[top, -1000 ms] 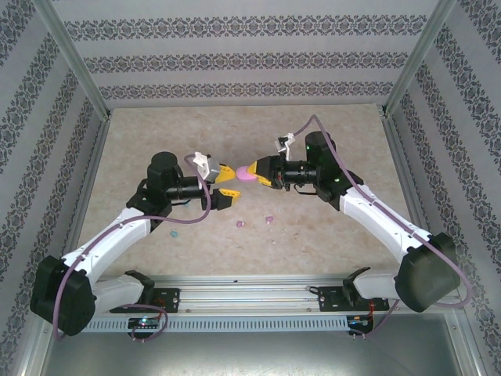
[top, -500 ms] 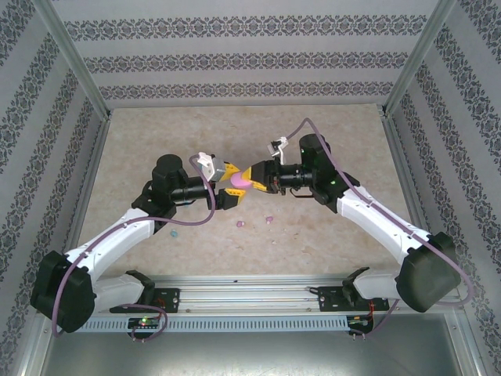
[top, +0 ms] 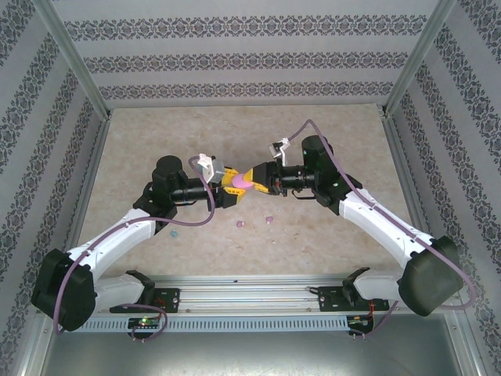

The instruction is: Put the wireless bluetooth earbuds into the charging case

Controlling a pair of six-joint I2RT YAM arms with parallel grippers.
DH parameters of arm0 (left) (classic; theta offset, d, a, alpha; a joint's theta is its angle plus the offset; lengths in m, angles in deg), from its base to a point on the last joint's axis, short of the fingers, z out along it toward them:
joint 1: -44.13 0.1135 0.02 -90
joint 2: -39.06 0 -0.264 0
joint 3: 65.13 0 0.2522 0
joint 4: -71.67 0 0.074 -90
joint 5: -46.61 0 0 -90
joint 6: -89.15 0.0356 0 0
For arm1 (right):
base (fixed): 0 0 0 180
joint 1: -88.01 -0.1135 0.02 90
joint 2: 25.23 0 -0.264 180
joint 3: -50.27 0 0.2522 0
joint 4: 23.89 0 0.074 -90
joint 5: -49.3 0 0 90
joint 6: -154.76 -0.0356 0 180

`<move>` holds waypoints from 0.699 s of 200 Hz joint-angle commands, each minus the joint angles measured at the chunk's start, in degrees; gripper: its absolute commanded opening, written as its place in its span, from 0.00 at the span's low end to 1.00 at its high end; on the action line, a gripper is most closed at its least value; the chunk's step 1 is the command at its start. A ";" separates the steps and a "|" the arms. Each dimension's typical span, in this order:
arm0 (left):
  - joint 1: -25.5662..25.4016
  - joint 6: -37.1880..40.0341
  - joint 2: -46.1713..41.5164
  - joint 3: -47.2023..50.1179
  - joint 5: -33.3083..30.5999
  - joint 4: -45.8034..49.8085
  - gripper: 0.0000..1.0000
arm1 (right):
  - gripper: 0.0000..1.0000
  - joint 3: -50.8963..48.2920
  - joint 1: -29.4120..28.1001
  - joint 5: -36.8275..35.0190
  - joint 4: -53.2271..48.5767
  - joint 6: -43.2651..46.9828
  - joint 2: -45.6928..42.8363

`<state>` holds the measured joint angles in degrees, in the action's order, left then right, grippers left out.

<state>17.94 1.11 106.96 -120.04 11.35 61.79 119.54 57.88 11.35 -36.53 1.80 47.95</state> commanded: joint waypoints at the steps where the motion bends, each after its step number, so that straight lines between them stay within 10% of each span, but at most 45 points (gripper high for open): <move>1: -0.57 -0.37 0.27 0.77 3.01 -3.13 0.47 | 0.18 -0.88 0.35 1.36 3.54 -1.09 -1.09; 57: -0.52 -0.55 -0.31 -0.14 4.09 -2.47 0.19 | 0.23 -0.96 0.33 1.57 3.23 -1.49 -0.94; 140: 0.74 -1.16 -1.06 -3.98 9.71 4.52 0.11 | 0.66 7.97 1.01 -8.00 -18.72 22.40 -9.39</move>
<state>18.00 0.34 106.94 -120.54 15.83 63.39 123.04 58.27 7.99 -47.55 12.12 44.30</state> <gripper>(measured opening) 0.303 0.652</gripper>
